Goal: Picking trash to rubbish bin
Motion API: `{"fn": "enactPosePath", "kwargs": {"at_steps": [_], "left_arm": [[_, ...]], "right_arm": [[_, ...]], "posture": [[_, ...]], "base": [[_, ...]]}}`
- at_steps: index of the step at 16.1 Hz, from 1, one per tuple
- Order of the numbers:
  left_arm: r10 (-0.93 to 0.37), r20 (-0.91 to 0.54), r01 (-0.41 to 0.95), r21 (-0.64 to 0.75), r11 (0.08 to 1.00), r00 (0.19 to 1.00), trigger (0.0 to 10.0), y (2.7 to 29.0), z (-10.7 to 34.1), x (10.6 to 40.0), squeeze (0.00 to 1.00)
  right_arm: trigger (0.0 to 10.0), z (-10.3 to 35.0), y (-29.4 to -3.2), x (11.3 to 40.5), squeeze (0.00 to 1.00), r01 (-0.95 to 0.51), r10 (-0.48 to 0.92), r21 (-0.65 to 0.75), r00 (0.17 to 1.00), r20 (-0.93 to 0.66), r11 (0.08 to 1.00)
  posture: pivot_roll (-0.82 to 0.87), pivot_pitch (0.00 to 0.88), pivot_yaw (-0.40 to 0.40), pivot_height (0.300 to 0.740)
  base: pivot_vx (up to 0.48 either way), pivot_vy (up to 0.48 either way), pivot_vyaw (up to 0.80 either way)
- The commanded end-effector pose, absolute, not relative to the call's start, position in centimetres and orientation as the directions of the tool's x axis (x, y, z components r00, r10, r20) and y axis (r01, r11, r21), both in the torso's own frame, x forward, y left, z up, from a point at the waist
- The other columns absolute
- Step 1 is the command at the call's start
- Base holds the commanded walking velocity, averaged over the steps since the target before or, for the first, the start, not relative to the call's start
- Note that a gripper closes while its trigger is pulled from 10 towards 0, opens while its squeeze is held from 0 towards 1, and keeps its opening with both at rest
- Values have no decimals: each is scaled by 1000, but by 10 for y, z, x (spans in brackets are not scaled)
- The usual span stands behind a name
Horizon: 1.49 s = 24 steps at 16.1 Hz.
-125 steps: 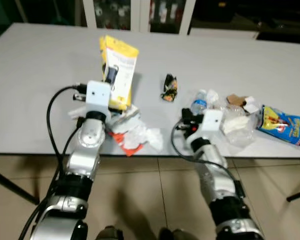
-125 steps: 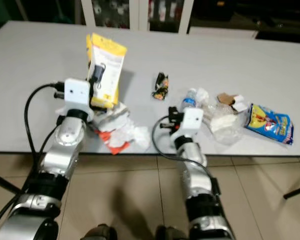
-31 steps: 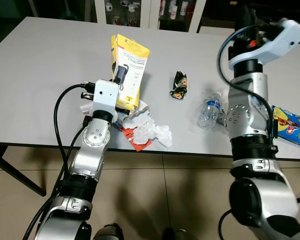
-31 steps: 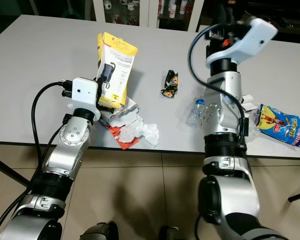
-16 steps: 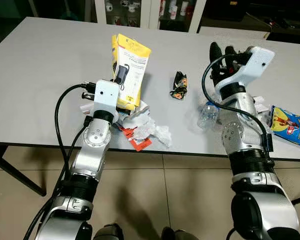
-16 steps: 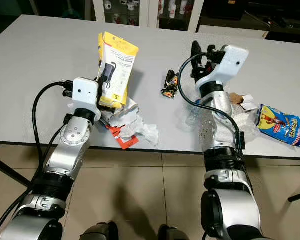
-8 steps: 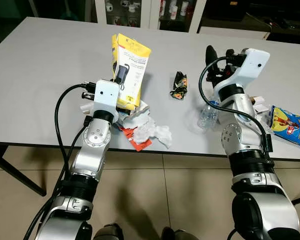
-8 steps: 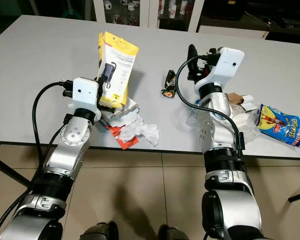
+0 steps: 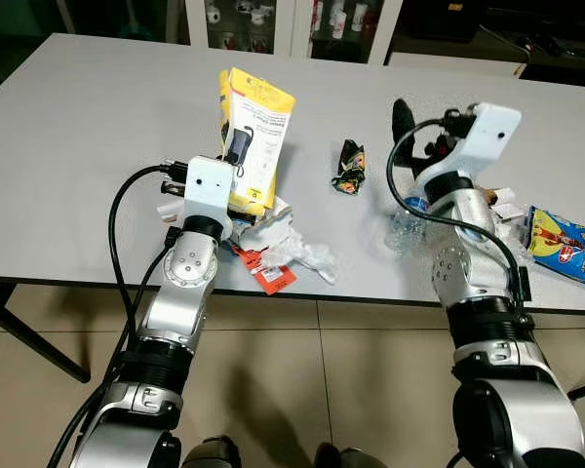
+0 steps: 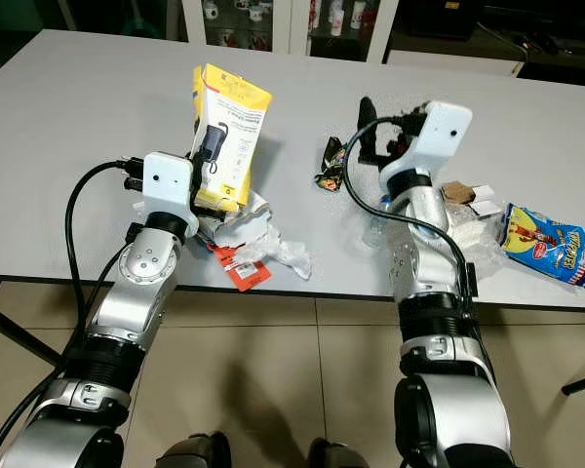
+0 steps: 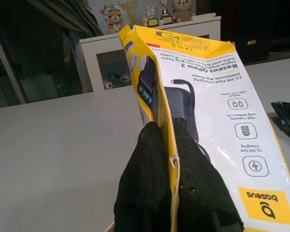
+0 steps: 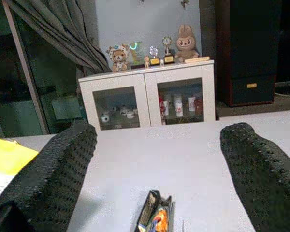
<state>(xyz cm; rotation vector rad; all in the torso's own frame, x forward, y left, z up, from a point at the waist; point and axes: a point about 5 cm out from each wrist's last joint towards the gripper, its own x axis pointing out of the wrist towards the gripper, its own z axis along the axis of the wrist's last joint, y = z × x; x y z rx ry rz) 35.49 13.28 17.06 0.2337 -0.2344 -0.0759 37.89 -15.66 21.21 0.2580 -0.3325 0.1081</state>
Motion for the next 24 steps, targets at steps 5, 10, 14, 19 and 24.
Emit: {"fn": "enactPosePath", "kwargs": {"at_steps": [5,10,14,19,24], "left_arm": [[-125,259,63,233,970,958,10000,129,179,356,0],[-122,268,59,232,971,956,10000,130,179,356,0],[-111,286,44,231,972,952,10000,136,179,354,0],[-102,272,32,249,968,957,10000,141,172,352,0],[-95,267,21,268,963,959,10000,147,170,351,0]], "right_arm": [[10000,208,-158,379,1000,-139,61,231,947,315,963],[10000,207,-157,378,1000,-141,68,212,945,319,967],[10000,176,-166,373,1000,-81,49,122,969,243,989],[10000,143,-184,363,1000,4,-19,97,989,150,995],[10000,125,-205,351,1000,70,-79,71,989,123,995]], "posture": [[9,84,-74,740],[9,82,-72,740],[12,74,-68,740],[13,60,-60,740],[12,51,-49,740]], "base": [[0,0,0],[0,0,0],[0,0,0],[0,0,0],[0,0,0]]}}
